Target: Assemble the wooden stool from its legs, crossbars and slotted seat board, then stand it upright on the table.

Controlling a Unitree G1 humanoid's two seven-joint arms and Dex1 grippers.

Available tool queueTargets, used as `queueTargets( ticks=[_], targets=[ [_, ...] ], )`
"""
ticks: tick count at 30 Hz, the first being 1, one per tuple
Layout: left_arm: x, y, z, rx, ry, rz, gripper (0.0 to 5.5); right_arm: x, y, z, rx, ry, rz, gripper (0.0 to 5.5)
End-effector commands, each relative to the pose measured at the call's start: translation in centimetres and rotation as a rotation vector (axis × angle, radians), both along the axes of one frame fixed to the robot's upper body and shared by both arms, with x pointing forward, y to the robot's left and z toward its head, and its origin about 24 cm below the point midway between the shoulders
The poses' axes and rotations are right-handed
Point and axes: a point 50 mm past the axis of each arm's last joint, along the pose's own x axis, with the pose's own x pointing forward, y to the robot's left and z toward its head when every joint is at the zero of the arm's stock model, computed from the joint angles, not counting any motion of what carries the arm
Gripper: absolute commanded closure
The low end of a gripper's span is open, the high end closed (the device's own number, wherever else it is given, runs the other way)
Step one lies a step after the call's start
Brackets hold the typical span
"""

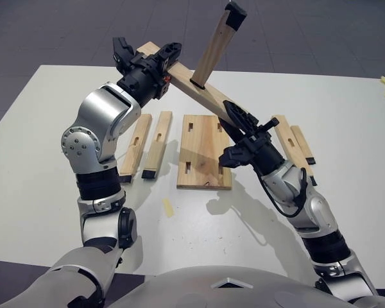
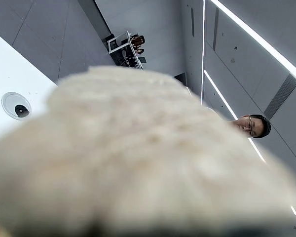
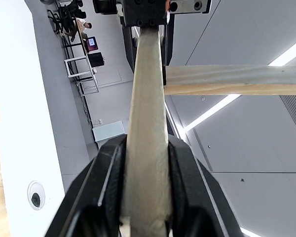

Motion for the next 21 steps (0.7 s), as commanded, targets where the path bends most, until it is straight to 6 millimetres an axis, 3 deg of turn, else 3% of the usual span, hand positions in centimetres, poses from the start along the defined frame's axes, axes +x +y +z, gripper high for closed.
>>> queueTargets(
  ticks=[1, 4, 9, 14, 21],
  targets=[
    [0.1, -0.1, 1.1, 0.023, -0.059, 0.017, 4.49, 0.5, -0.5, -1.6, -0.030, 0.082, -0.053, 4.47],
    [0.4, 0.3, 1.3, 0.085, -0.100, 0.055, 4.49, 0.9, -0.9, -1.6, 0.009, 0.094, -0.079, 3.74],
    [1.4, 0.9, 2.1, 0.183, -0.188, 0.124, 4.49, 0.8, -2.2, -1.4, 0.048, 0.110, -0.155, 3.05],
    [1.6, 2.3, 3.2, 0.335, -0.302, 0.185, 4.49, -0.1, -3.0, -2.4, 0.086, 0.192, -0.196, 2.24],
    [0.6, 4.5, 3.8, 0.481, -0.395, 0.162, 4.49, -1.8, -5.6, -6.0, 0.230, 0.632, -0.316, 1.03]
  ],
)
